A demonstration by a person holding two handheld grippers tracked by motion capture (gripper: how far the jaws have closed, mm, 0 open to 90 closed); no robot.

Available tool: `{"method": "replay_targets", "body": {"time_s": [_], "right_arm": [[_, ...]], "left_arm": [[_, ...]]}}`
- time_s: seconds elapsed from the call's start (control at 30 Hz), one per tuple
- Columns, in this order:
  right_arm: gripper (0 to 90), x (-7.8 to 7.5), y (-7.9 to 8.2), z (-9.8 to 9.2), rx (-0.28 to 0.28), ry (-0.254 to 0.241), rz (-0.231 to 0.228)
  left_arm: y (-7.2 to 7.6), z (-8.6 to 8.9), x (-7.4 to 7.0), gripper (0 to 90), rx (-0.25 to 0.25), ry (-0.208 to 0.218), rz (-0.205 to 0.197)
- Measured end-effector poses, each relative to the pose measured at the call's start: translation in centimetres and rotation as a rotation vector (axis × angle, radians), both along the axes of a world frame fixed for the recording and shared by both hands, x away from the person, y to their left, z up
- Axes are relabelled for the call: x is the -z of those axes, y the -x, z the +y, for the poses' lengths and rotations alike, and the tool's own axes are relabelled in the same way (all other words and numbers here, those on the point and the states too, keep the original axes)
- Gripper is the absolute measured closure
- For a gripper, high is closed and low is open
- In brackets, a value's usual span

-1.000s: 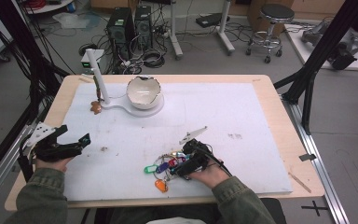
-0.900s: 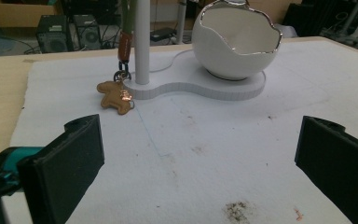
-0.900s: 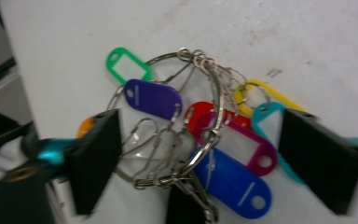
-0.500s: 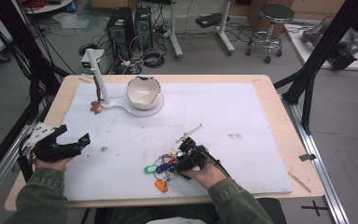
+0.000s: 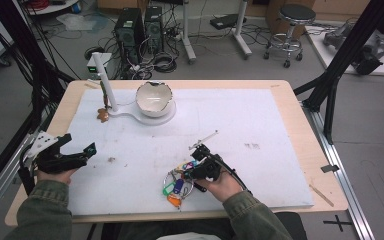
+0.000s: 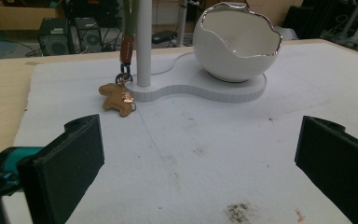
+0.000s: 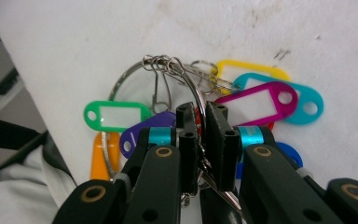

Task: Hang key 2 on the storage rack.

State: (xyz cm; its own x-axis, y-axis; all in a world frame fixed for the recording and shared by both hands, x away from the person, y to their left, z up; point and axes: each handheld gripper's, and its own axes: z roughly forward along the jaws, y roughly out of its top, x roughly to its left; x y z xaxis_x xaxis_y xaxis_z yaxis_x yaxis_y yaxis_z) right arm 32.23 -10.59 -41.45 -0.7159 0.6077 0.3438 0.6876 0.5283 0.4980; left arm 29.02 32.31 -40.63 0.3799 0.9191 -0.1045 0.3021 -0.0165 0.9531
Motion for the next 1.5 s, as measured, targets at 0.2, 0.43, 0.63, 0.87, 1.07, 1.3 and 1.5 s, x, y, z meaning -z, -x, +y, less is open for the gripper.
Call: {"method": "replay_targets", "body": {"time_s": [0.2, 0.43, 0.63, 0.87, 1.07, 1.3, 1.5], "right_arm": [[84.2, -0.8, -0.4, -1.0, 0.001, -0.082, 0.004], [84.3, -1.9, -0.3, -1.3, -0.017, -0.115, -0.029], [84.3, -2.7, -0.3, -1.8, -0.020, -0.136, -0.046], [84.2, -4.6, -1.1, -2.5, 0.002, -0.190, -0.059], [84.1, -6.4, -1.5, -2.3, 0.020, -0.213, -0.118], [84.1, -8.0, -2.1, -1.6, 0.039, -0.262, -0.203], [84.1, -9.4, -2.5, -0.4, 0.088, -0.295, -0.278]], "left_arm": [[0.0, 0.0, 0.0, 1.7, 0.001, 0.001, 0.000], [0.0, 0.1, 0.0, 1.7, -0.005, 0.003, -0.006], [0.2, 0.1, -0.1, 1.7, -0.006, 0.004, -0.015], [0.2, 0.1, -0.1, 1.7, -0.013, 0.005, -0.024], [0.3, 0.1, -0.1, 1.7, -0.020, -0.003, -0.036], [0.4, 0.1, -0.2, 1.7, -0.020, 0.002, -0.041], [0.3, 0.1, -0.1, 1.7, -0.017, 0.016, -0.038]]}}
